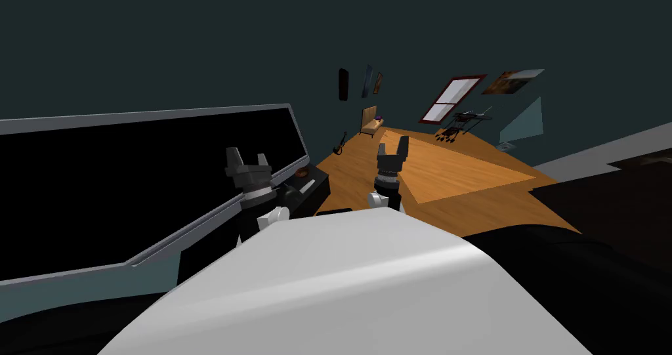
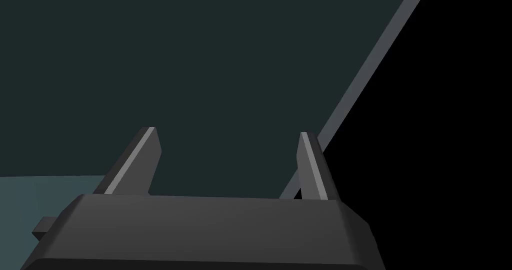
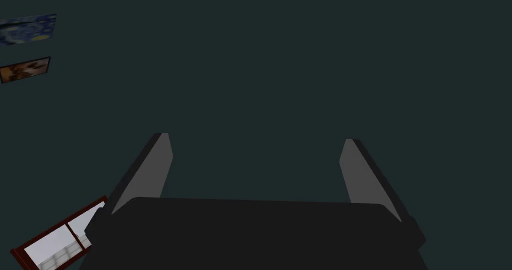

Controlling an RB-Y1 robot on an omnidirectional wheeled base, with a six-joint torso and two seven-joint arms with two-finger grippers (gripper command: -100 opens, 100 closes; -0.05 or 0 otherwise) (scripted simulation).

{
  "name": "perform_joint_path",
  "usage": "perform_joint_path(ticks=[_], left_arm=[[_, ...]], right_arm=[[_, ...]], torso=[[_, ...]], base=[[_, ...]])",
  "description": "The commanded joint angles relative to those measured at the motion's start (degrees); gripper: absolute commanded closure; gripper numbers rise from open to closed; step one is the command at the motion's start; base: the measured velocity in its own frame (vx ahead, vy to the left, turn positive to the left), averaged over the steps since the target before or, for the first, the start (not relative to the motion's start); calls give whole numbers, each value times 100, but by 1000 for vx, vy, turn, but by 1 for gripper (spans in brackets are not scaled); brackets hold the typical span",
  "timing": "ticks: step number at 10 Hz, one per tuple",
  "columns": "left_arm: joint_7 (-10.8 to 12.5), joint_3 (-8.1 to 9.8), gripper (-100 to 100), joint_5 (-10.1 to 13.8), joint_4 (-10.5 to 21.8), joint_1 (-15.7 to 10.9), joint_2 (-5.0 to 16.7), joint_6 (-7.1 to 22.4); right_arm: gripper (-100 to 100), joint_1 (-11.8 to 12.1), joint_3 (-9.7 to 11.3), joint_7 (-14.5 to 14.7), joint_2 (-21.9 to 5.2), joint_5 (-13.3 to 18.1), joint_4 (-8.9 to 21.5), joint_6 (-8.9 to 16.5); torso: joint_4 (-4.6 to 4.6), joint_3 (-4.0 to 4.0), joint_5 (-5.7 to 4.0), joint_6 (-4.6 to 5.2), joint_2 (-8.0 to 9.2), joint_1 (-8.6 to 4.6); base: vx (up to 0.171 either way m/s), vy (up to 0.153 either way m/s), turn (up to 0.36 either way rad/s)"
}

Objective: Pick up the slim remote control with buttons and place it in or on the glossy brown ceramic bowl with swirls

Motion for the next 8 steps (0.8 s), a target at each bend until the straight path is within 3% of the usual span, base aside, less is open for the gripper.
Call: perform_joint_path(ticks=[1,5,7,8], left_arm=[[42,20,-100,60,49,34,199,45],[284,131,-100,406,336,229,713,314],[471,215,-100,671,563,374,887,527],[471,215,-100,671,563,374,887,527]], right_arm=[[0,0,0,0,0,0,0,0],[0,0,0,0,0,0,0,0],[0,0,0,0,0,0,0,0],[0,0,0,0,0,0,0,0]], torso=[[0,0,0,0,0,0],[-3,-6,0,2,-11,1],[-3,-7,-1,1,-12,-2],[-3,-8,0,1,-14,-2]], base=[[8,-3,-81],[27,-5,-153],[36,-11,-221],[29,-3,-71]])
